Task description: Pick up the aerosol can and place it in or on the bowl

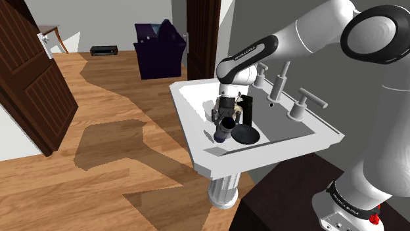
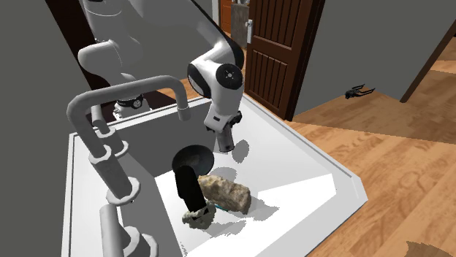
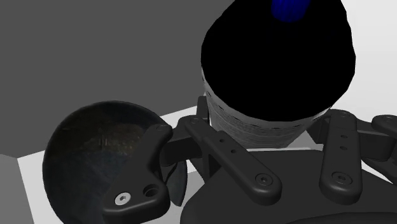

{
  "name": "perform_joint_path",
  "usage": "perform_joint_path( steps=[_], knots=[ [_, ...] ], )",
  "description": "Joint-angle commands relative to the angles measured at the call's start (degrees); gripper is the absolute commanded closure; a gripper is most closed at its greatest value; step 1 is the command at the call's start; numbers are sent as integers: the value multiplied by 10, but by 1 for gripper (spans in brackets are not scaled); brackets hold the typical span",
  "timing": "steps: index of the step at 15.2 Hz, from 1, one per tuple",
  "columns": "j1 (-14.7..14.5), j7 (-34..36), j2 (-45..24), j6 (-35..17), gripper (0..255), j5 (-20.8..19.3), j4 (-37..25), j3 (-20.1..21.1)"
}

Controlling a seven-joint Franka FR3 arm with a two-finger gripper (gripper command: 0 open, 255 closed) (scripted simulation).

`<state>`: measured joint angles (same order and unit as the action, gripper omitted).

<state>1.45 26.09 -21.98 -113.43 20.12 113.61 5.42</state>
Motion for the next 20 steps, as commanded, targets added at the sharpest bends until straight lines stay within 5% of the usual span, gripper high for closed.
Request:
perform_joint_path(
  steps=[1, 12, 20],
  knots=[
    [1, 3, 10, 12, 255, -1, -3, 0],
    [4, 23, 57, 76, 255, -5, -22, -1],
    [64, -67, 86, 101, 255, -37, 11, -47]
  ],
)
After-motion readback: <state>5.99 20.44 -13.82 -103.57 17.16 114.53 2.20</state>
